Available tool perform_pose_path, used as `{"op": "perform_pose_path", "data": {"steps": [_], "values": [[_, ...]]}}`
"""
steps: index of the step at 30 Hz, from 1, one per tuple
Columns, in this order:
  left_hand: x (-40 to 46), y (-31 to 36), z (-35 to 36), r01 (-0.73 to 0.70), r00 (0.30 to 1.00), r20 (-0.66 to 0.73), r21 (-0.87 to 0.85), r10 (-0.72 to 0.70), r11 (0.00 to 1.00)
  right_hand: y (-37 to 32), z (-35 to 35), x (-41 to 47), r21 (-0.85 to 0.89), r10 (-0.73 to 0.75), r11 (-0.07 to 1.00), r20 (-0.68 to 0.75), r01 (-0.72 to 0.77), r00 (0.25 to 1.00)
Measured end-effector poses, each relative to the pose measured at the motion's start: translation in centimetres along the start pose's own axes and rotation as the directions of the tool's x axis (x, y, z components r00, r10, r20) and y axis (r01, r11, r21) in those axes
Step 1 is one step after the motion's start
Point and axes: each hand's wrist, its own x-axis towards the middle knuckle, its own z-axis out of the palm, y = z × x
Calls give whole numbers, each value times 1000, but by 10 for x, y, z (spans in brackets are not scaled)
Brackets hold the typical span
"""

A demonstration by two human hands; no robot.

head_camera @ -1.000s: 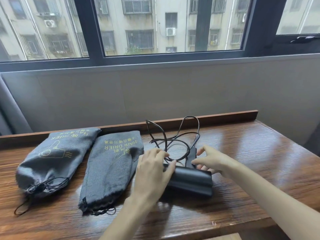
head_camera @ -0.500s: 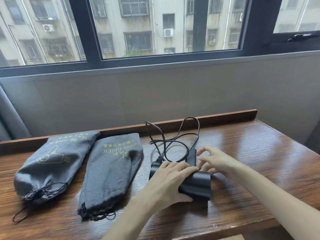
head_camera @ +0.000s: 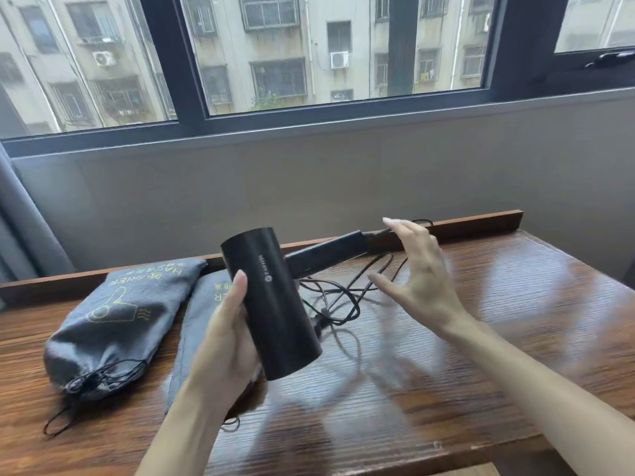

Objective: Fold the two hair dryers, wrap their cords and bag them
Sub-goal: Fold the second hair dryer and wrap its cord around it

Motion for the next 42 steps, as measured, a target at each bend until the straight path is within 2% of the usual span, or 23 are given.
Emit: {"op": "perform_pose_path", "data": {"steps": [2,3,5,9,11,14,17,19,22,24,25,27,29,30,32,35,37,39,41,42], "values": [[-2,2,-9,43,996,-75,-113,-51,993,-7,6,12,-213,-120,970,19,121,993],[-2,1,-15,60,991,-112,-157,-78,986,-8,11,17,-266,-162,949,56,171,985],[-5,1,-30,96,978,-164,-178,-125,979,-10,18,24,-264,-199,935,156,235,967],[-17,1,-49,183,945,-249,-134,-211,974,-14,29,26,-120,-241,950,304,288,922],[-21,0,-55,210,918,-348,18,-191,977,-17,32,24,-55,-235,961,348,270,907],[-20,3,-63,181,893,-449,321,-18,930,-18,37,16,4,-203,975,420,222,885],[-17,6,-73,194,857,-491,590,158,784,-21,38,10,83,-189,982,419,170,888],[-15,7,-77,271,849,-492,718,192,641,-24,38,11,122,-192,980,403,155,895],[-16,16,-81,349,867,-456,845,203,406,-27,35,14,146,-205,976,394,160,896],[-15,23,-78,323,881,-392,907,266,268,-29,33,15,149,-204,976,405,156,891],[-14,25,-70,257,888,-313,945,337,203,-30,32,16,149,-201,977,411,152,889],[-3,21,-43,14,901,-30,999,432,40,-33,31,18,143,-193,979,421,146,886],[14,6,-2,-195,924,211,977,319,-82,-37,29,19,137,-175,982,429,128,886],[23,-4,15,-249,935,266,963,234,-98,-39,27,19,140,-157,984,432,106,888],[43,-18,37,-282,947,292,956,134,-83,-42,20,19,162,-110,986,444,41,889],[62,-22,43,-291,950,295,955,106,-55,-36,2,17,192,-66,981,407,-15,911],[68,-23,37,-320,939,326,945,114,-63,-25,-13,12,215,-14,976,255,-43,967],[70,-23,32,-343,925,348,938,154,-55,-9,-28,2,245,130,961,0,-126,991],[71,-21,28,-357,917,351,934,188,-1,14,-39,-10,256,355,918,-193,-302,915],[71,-20,27,-364,915,352,931,198,31,28,-40,-15,273,482,864,-201,-424,853]]}}
